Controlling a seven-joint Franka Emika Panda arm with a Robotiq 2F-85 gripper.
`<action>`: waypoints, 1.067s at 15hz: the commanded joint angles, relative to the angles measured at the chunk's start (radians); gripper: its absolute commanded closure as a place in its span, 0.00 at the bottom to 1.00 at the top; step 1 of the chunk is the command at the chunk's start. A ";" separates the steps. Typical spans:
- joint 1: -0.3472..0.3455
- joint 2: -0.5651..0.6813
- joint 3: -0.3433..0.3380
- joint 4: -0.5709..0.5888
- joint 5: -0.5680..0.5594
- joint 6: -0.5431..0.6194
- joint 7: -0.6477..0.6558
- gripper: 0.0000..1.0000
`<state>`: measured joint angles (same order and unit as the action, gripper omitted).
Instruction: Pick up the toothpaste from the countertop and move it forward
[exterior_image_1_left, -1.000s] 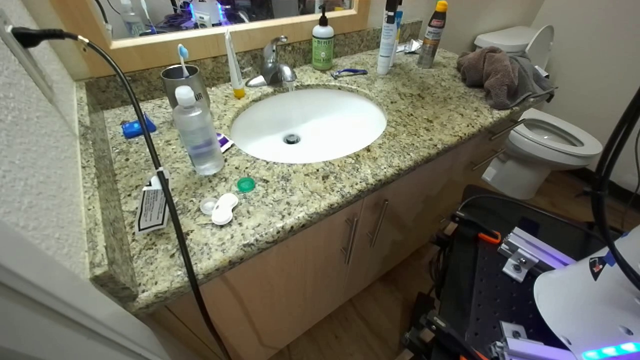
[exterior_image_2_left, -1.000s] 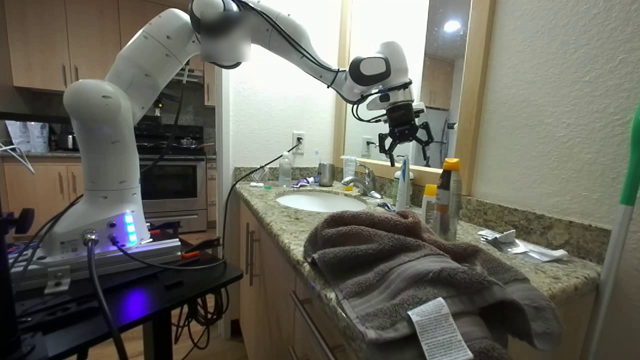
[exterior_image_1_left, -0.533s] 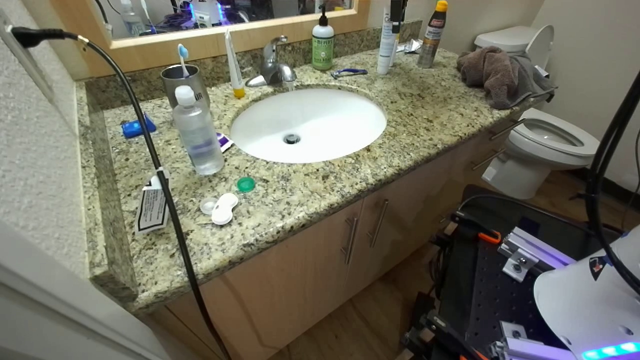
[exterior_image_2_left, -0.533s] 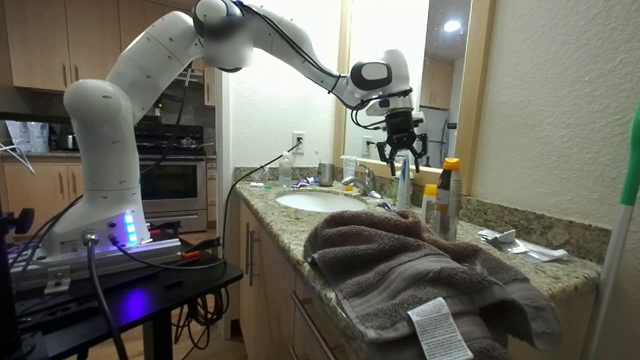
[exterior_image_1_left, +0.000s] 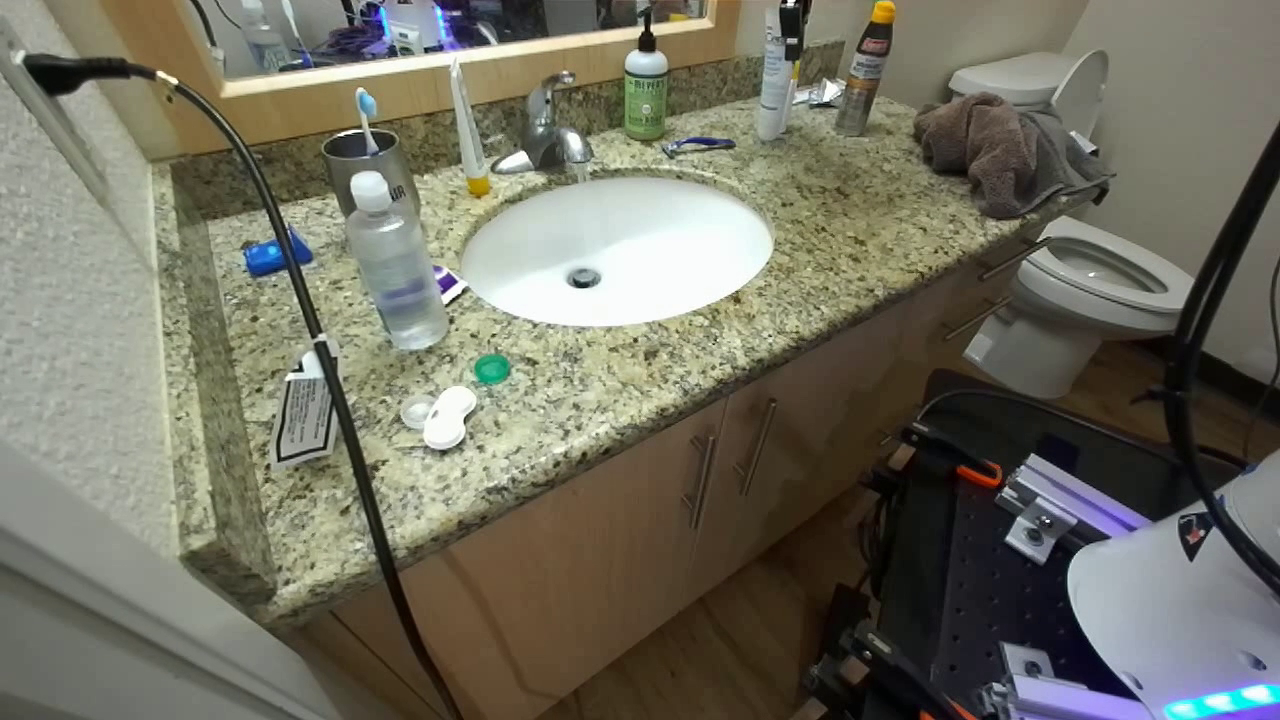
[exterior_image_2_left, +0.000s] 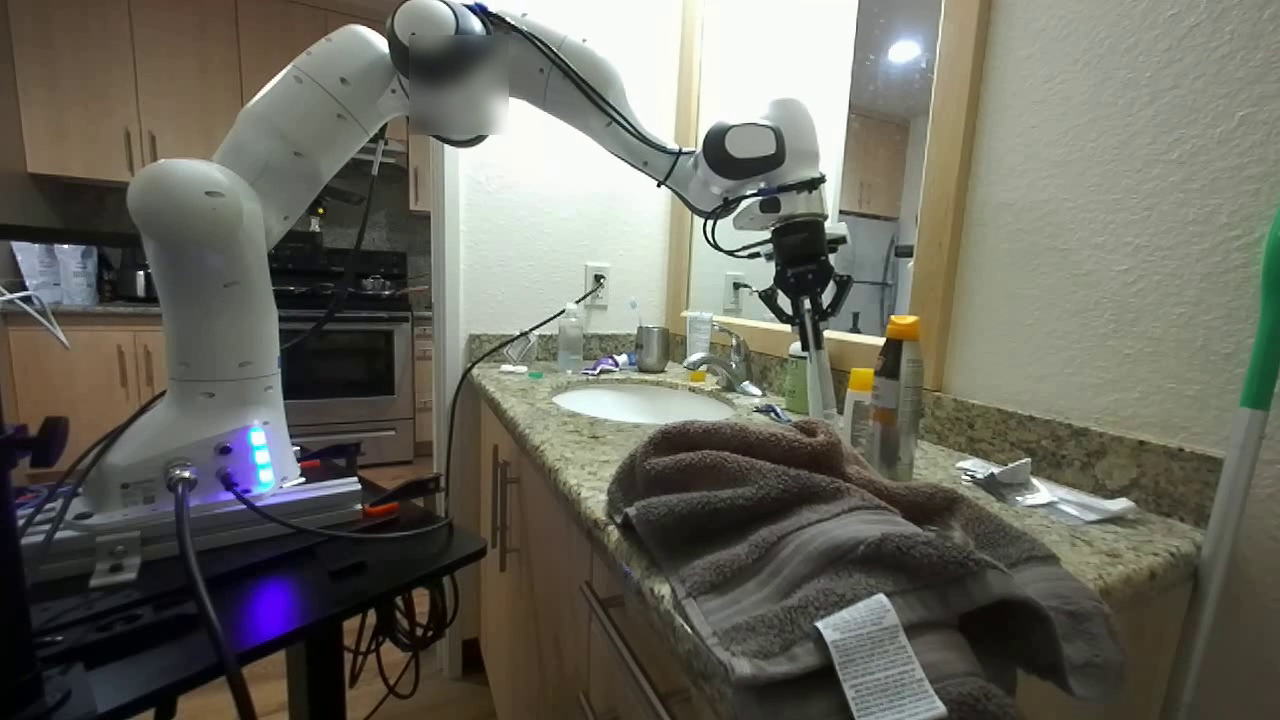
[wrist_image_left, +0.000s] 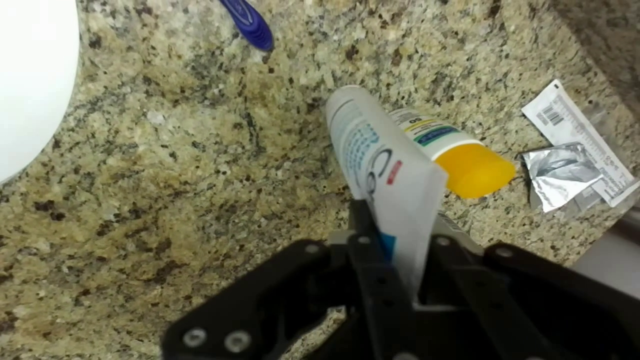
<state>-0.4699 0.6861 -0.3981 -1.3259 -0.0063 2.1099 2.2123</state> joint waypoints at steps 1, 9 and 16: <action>0.003 0.012 -0.008 0.018 -0.012 -0.009 0.009 0.96; -0.013 -0.095 0.021 -0.015 0.045 -0.098 -0.074 0.96; -0.003 -0.279 0.005 -0.105 0.030 -0.259 -0.169 0.96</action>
<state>-0.4782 0.5037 -0.3951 -1.3391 0.0246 1.9038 2.0906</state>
